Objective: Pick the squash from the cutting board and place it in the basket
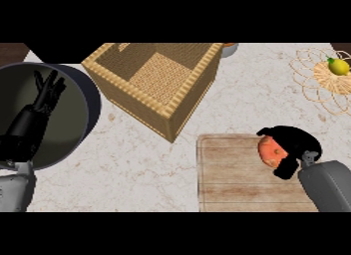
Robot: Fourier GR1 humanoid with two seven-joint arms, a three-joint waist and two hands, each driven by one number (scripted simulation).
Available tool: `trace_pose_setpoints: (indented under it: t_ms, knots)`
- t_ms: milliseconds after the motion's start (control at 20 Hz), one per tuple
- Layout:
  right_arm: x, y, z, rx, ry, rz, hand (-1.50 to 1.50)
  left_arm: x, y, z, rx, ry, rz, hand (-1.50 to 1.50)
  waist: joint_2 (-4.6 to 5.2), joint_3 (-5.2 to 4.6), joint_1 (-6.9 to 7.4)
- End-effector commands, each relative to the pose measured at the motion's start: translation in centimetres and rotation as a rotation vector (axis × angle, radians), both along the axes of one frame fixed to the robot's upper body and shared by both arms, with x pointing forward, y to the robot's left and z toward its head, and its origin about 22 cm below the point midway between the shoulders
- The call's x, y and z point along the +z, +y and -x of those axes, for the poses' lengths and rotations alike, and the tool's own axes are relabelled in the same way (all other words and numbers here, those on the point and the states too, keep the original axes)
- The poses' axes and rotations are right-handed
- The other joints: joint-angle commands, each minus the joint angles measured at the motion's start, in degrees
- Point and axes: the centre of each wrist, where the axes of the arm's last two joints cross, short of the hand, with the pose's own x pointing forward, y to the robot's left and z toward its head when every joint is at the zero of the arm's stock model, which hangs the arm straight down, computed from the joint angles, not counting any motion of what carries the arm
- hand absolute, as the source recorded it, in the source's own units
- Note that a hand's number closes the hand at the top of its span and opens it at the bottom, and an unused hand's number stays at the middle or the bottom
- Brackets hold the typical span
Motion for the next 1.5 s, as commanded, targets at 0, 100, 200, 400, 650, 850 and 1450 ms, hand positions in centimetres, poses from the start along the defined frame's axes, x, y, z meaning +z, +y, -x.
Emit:
trace_pose_setpoints:
  t_ms: [0,100,200,400,650,850,1450]
  knots:
    - [0.5,0.0,0.7,0.002,0.013,-0.059,1.5,0.4,-0.1,-0.5,0.004,-0.007,0.02,0.0,0.16,0.23,-0.23]
    - [-1.0,1.9,-1.0,0.041,0.0,-0.009,1.5,1.2,-1.3,-0.3,0.01,0.001,-0.003,0.0,0.23,0.25,0.15]
    - [-1.5,-0.2,0.2,0.071,-0.001,0.005,1.5,0.9,1.1,-0.7,0.009,-0.002,0.006,0.0,0.23,0.24,-0.02]
    - [-3.0,-0.9,-0.7,0.097,-0.039,0.014,1.5,1.5,-0.6,-1.1,-0.008,0.005,0.007,0.0,0.28,0.26,0.09]
    - [-3.6,1.7,0.8,-0.177,-0.191,0.087,1.5,-0.8,-0.1,0.9,0.016,0.022,0.002,0.0,0.05,0.2,-0.7]
    - [-1.9,1.9,-0.1,-0.477,-0.326,0.168,1.5,0.4,0.3,0.1,0.026,0.004,-0.009,0.0,0.0,0.16,-1.15]
    - [10.6,7.1,-0.1,-0.6,-1.05,-0.21,1.5,-1.0,0.1,0.7,0.029,0.029,0.008,0.0,-0.25,0.21,-1.17]
